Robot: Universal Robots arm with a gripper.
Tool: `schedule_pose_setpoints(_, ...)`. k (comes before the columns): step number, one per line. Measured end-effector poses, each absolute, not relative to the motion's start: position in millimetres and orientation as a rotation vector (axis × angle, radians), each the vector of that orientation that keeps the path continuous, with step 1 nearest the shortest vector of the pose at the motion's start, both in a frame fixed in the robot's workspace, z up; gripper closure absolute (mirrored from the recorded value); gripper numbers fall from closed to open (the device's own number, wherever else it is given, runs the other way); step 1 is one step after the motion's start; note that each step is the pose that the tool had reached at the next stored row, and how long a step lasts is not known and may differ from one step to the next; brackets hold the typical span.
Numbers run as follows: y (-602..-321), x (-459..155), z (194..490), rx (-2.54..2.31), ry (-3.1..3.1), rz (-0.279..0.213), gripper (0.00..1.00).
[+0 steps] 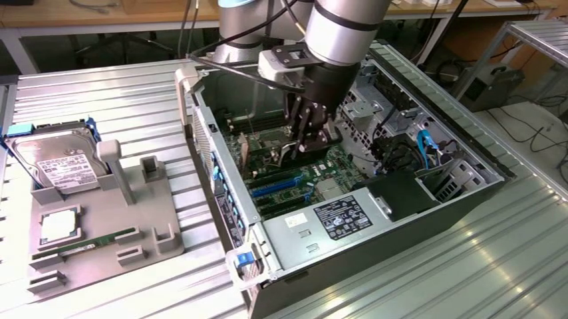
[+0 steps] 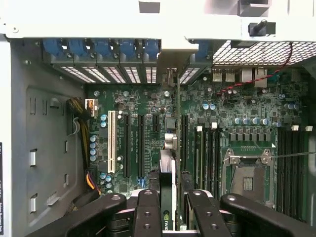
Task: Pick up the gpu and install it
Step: 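Insert the gpu into the slot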
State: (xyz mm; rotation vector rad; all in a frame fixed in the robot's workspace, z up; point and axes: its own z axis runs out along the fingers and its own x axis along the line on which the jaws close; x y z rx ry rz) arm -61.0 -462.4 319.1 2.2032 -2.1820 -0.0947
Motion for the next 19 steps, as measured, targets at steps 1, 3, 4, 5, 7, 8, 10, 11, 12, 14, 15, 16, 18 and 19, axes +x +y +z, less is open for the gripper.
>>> schedule_pose_setpoints(1, -462.0, -61.0, 317.3, 2.203, -2.182, -0.095, 0.74)
schedule_pose_setpoints(3, -461.4, -61.0, 313.6, 2.203, -2.182, -0.095, 0.74)
schedule_pose_setpoints(4, -461.4, -61.3, 311.1, 2.203, -2.182, -0.095, 0.74)
schedule_pose_setpoints(5, -461.4, -61.7, 309.4, 2.203, -2.182, -0.095, 0.74)
schedule_pose_setpoints(7, -461.4, -63.1, 305.1, 2.203, -2.182, -0.095, 0.74)
schedule_pose_setpoints(8, -461.4, -63.8, 303.2, 2.203, -2.182, -0.095, 0.74)
schedule_pose_setpoints(10, -461.2, -64.9, 298.6, 2.203, -2.182, -0.094, 0.74)
schedule_pose_setpoints(11, -461.1, -65.0, 296.7, 2.203, -2.182, -0.095, 0.74)
schedule_pose_setpoints(12, -461.0, -65.4, 295.0, 2.203, -2.182, -0.095, 0.74)
schedule_pose_setpoints(14, -460.6, -66.7, 291.2, 2.203, -2.182, -0.094, 0.74)
schedule_pose_setpoints(15, -460.4, -67.4, 289.3, 2.203, -2.182, -0.094, 0.74)
schedule_pose_setpoints(16, -460.2, -67.9, 287.8, 2.204, -2.182, -0.094, 0.74)
schedule_pose_setpoints(18, -460.1, -68.9, 284.7, 2.204, -2.183, -0.093, 0.74)
schedule_pose_setpoints(19, -460.1, -68.9, 284.2, 2.204, -2.182, -0.093, 0.74)
